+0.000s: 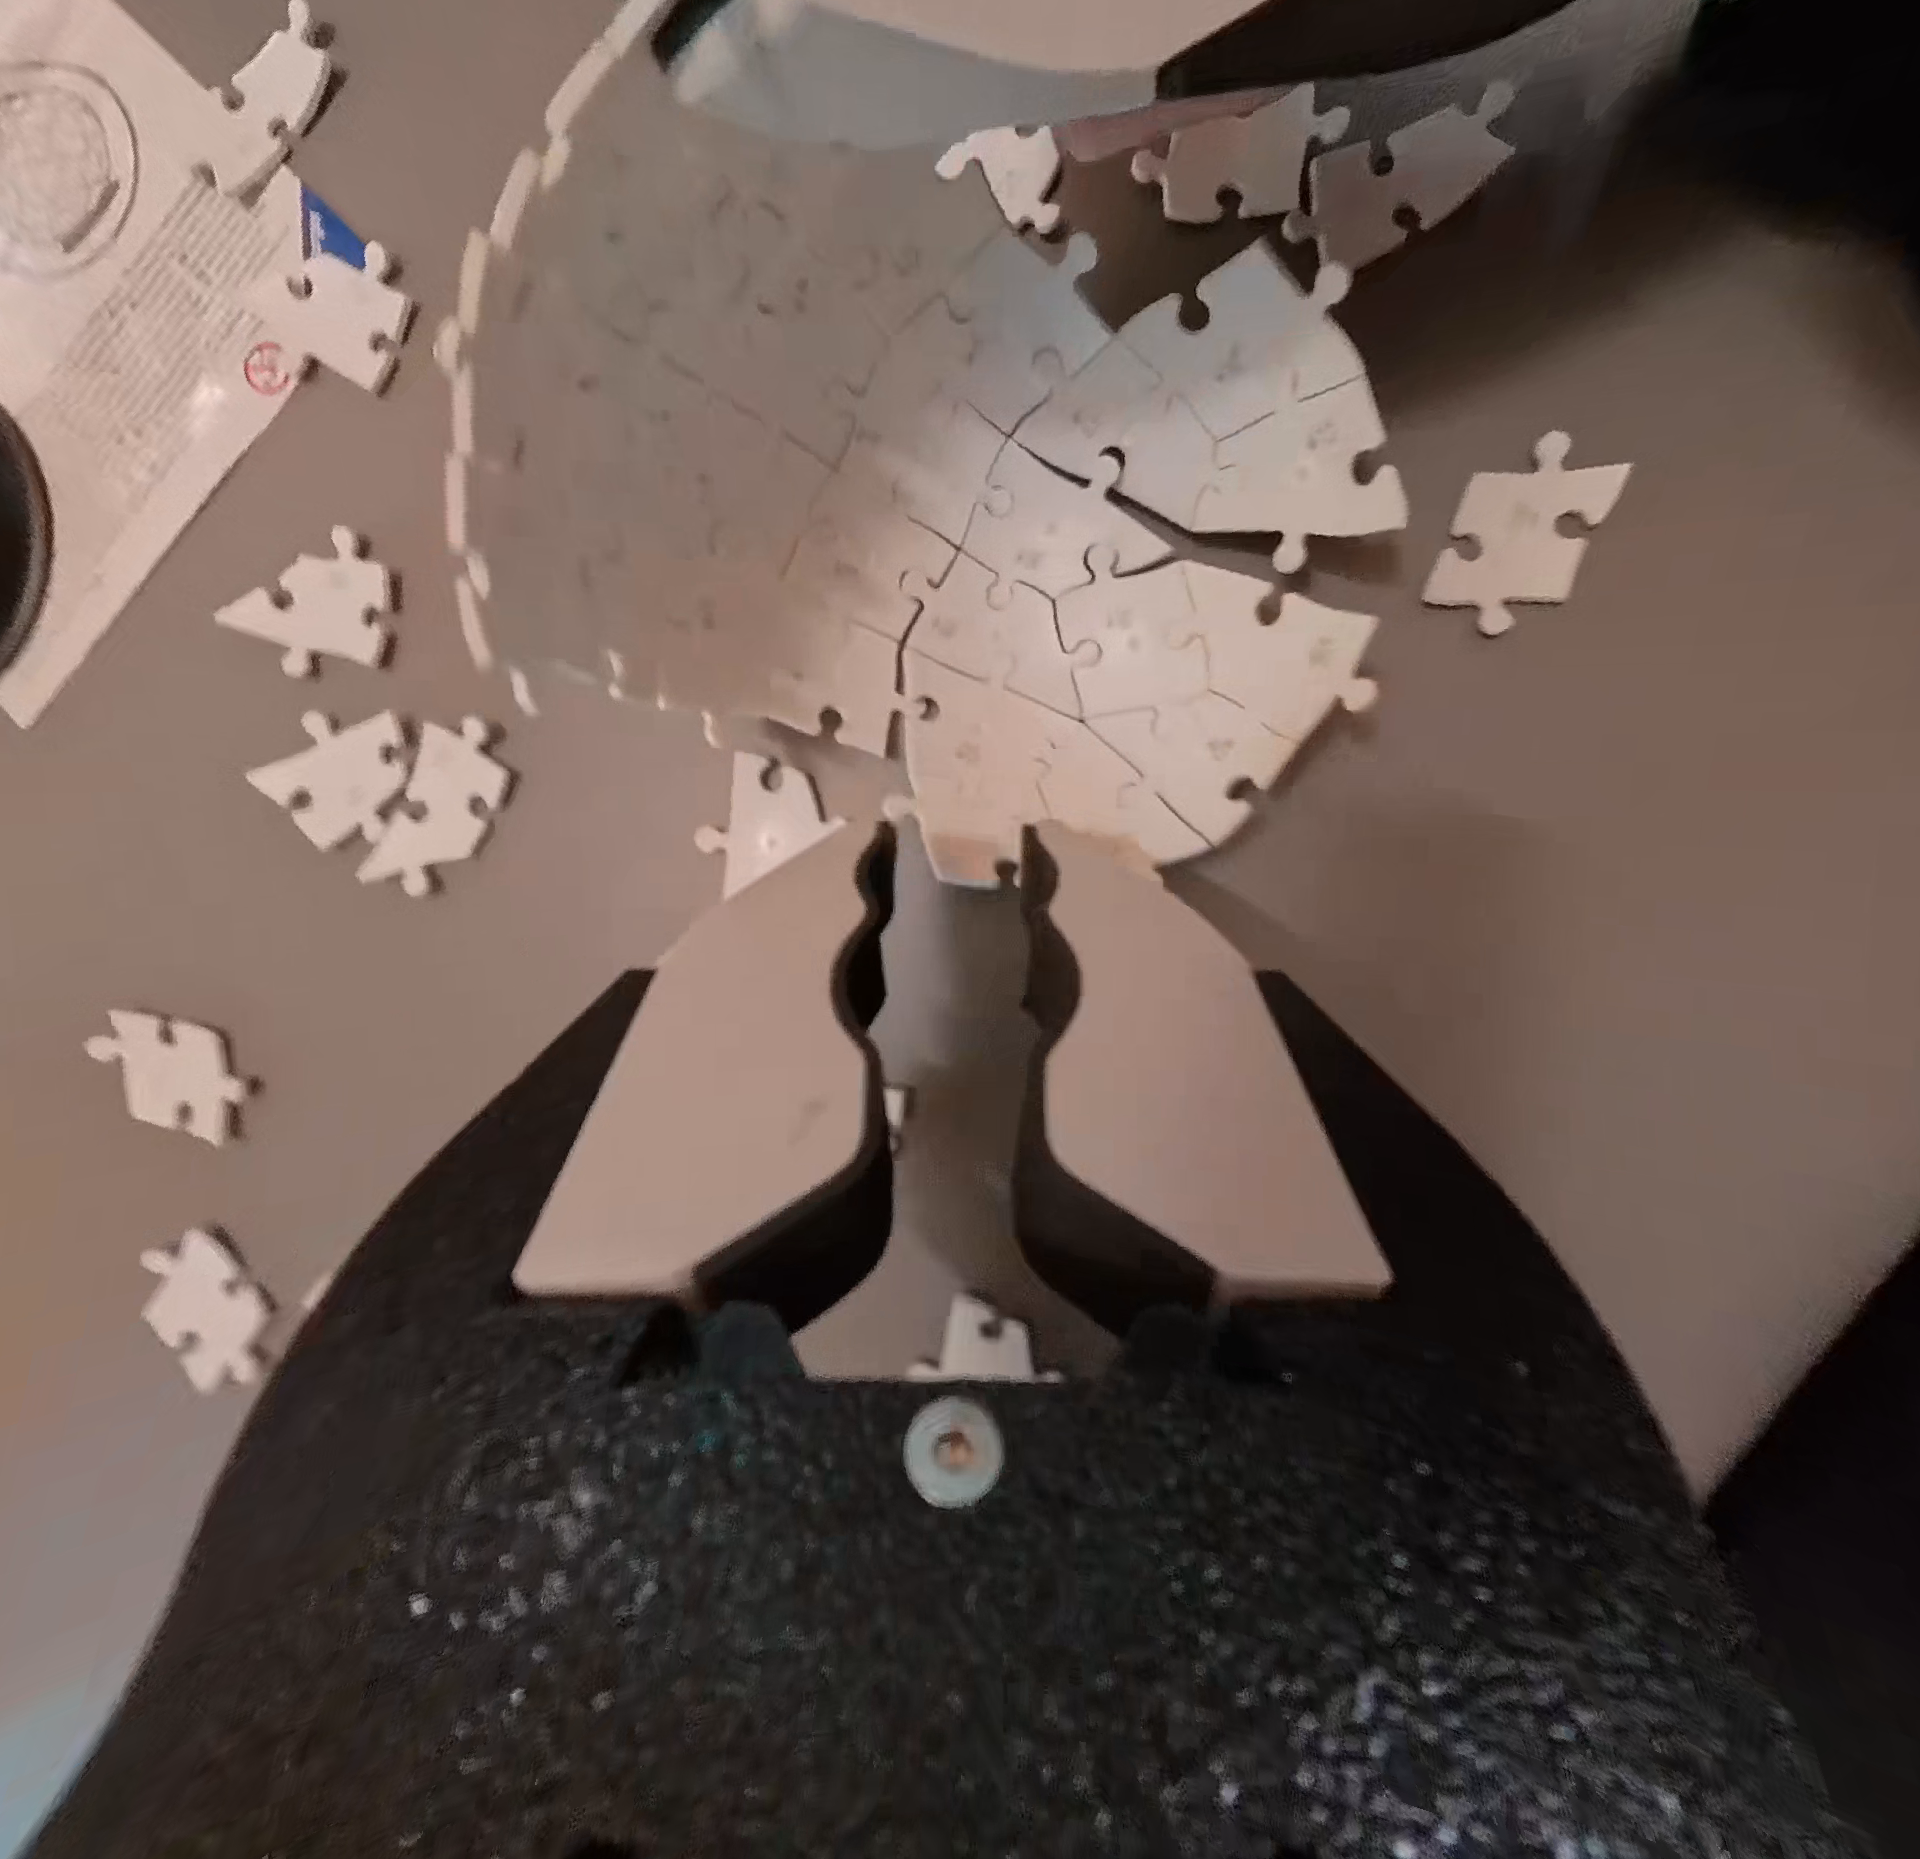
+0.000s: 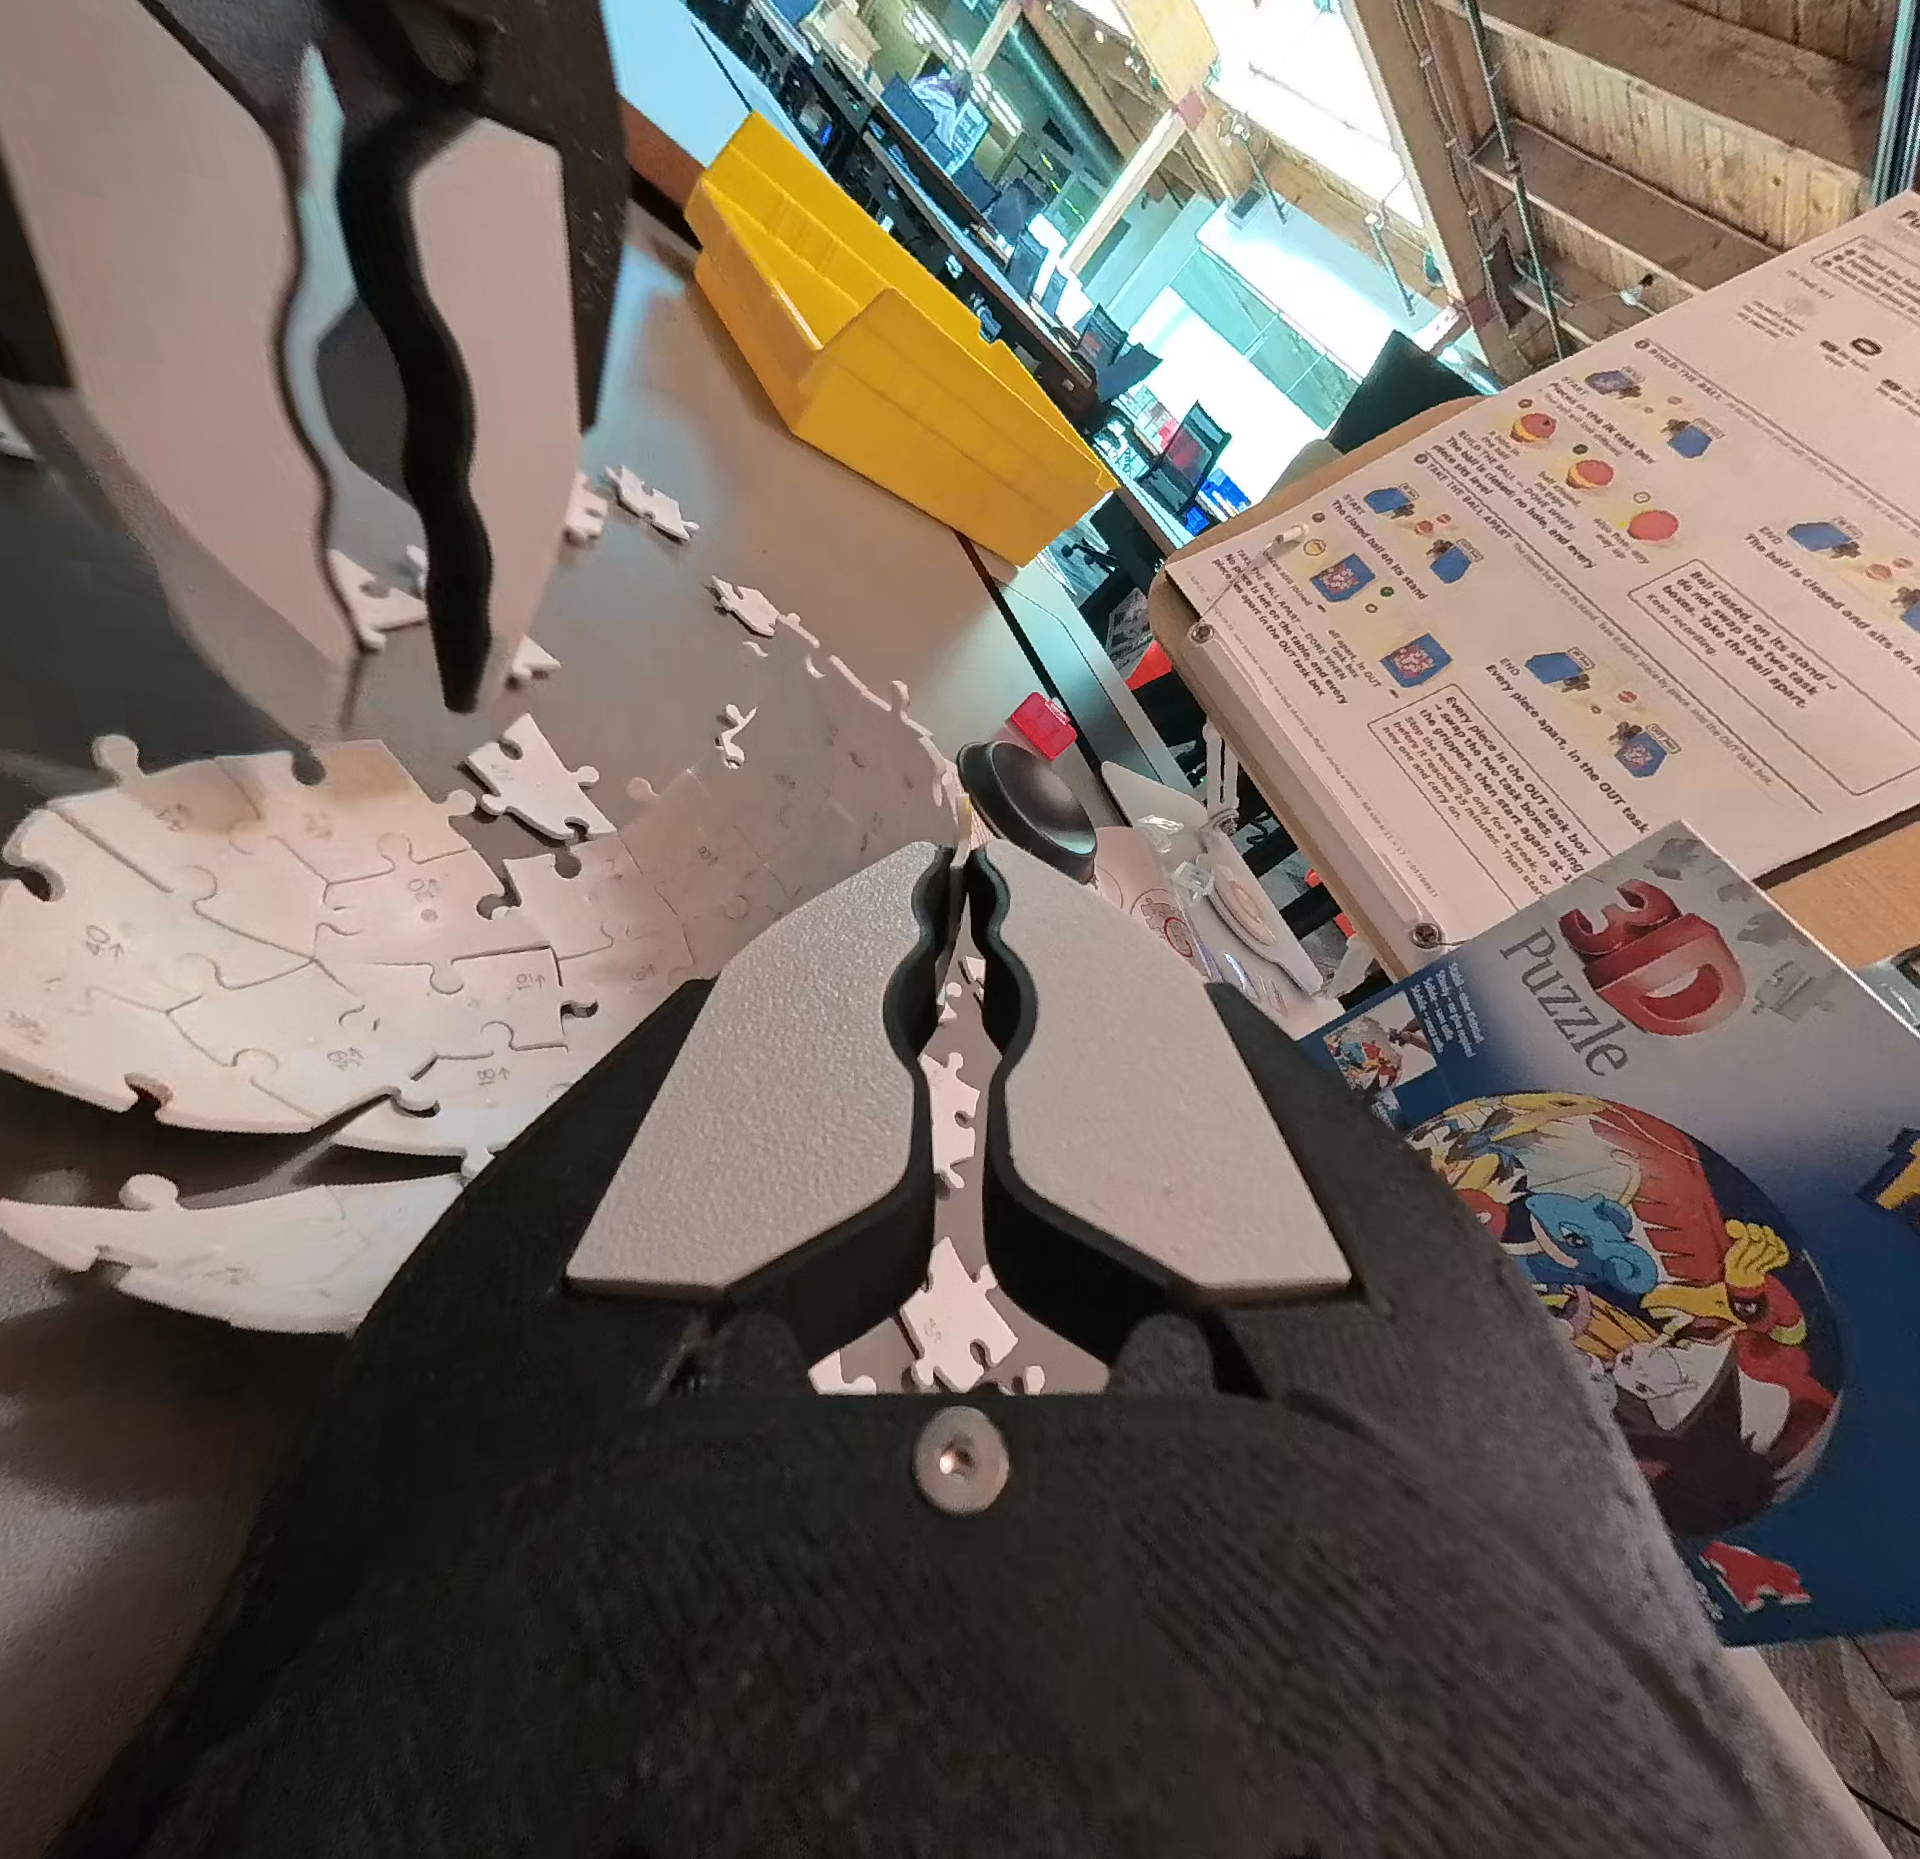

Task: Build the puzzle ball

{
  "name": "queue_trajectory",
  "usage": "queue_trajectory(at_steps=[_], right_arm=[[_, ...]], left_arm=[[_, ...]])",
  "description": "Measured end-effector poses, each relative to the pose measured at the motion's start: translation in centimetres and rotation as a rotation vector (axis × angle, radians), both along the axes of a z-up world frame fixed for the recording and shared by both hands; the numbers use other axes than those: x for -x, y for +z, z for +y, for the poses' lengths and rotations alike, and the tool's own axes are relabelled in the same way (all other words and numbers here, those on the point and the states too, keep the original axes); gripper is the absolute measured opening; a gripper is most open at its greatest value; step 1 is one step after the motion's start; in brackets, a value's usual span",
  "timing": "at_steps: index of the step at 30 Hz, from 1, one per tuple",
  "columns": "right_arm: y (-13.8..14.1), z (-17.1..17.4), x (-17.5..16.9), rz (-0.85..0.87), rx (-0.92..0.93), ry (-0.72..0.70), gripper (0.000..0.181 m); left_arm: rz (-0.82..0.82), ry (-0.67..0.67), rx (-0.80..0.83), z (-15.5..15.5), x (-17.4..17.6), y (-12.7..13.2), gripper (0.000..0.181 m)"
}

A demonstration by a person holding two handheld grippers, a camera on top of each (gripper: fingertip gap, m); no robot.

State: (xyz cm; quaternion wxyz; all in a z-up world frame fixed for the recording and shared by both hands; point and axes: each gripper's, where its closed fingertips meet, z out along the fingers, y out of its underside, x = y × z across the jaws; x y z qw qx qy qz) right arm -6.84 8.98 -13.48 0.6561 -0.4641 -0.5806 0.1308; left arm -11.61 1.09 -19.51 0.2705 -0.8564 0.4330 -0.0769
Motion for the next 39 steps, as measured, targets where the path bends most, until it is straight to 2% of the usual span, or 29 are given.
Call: queue_trajectory(at_steps=[1,4,8,13,19,30,39], right_arm=[[0.0,0.0,0.0,0.000,-0.001,0.001,0.003],[0.0,-0.1,0.0,0.002,0.002,0.003,0.003],[0.0,-0.1,0.1,0.006,0.004,0.004,0.003],[0.1,-0.3,0.2,0.011,0.007,0.011,0.003],[0.4,-0.2,0.1,0.035,0.016,0.011,0.003],[0.3,-0.4,0.2,0.033,0.019,0.021,0.003],[0.5,-0.6,0.4,0.040,0.017,0.030,0.003]], left_arm=[[-0.025,0.047,0.013,-0.4,0.3,-0.2,0.026],[-0.161,0.241,0.136,-1.5,0.9,-1.4,0.021],[-0.546,0.474,0.356,-1.8,-0.2,-1.3,0.015],[-0.690,0.563,0.471,-1.5,-0.7,-1.3,0.011],[-0.700,0.597,0.494,-0.7,-0.6,-1.9,0.011],[-0.597,0.580,0.418,0.2,0.2,-2.5,0.007],[-0.415,0.522,0.370,1.0,1.0,-2.6,0.009]])
